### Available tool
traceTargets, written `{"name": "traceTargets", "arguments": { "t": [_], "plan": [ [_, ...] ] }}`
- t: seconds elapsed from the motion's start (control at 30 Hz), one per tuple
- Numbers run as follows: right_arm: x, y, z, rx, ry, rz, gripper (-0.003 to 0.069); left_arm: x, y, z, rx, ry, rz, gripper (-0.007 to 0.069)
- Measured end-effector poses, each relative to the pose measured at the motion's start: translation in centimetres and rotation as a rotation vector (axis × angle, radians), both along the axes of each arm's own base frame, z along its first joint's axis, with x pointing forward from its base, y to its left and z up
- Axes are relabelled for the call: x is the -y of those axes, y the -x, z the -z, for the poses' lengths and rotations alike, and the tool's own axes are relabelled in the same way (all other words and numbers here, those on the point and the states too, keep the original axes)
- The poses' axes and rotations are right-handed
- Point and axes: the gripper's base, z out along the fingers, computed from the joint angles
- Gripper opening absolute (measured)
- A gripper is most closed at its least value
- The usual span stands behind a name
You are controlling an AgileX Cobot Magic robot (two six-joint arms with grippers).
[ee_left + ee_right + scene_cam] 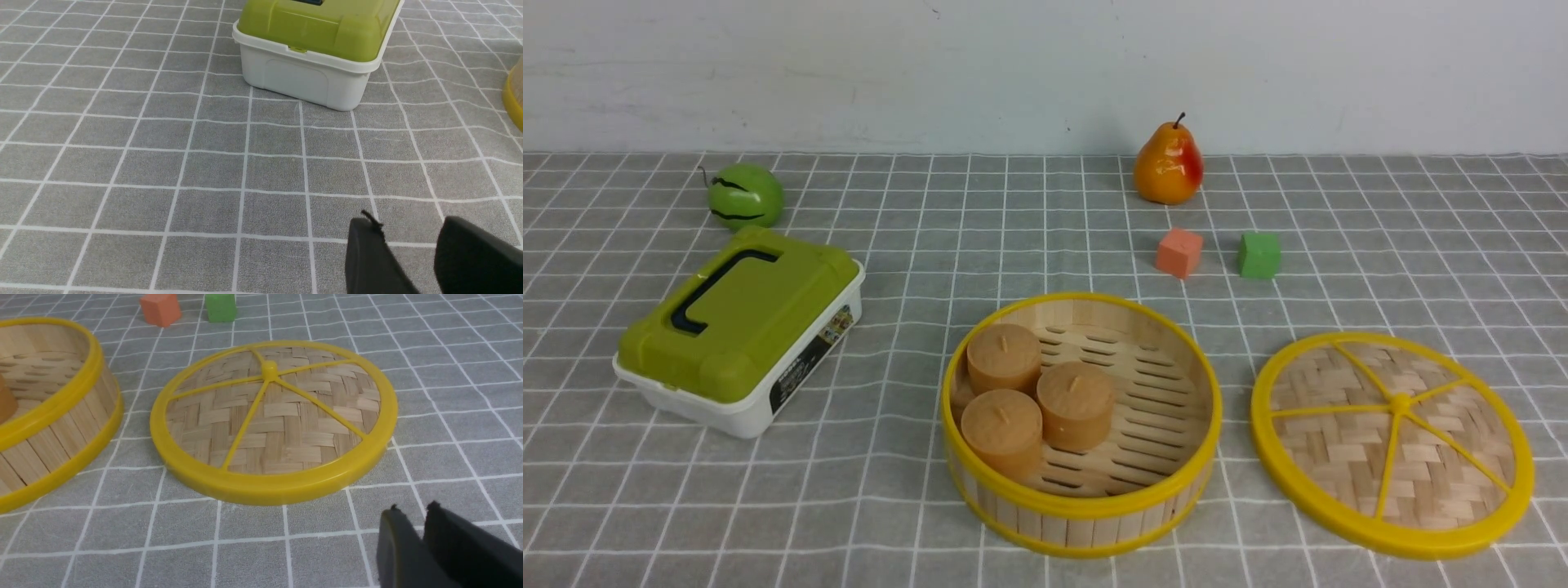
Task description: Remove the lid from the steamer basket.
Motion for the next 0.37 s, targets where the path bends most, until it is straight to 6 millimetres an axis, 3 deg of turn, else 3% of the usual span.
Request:
{"name": "traceTargets", "arguments": {
  "t": [0.37],
  "plan": [
    [0.00, 0.00, 0.00, 0.000, 0.000, 0.000, 0.0087, 0.00, 0.00, 0.00, 0.000, 0.000, 0.000, 0.0239]
  ]
}}
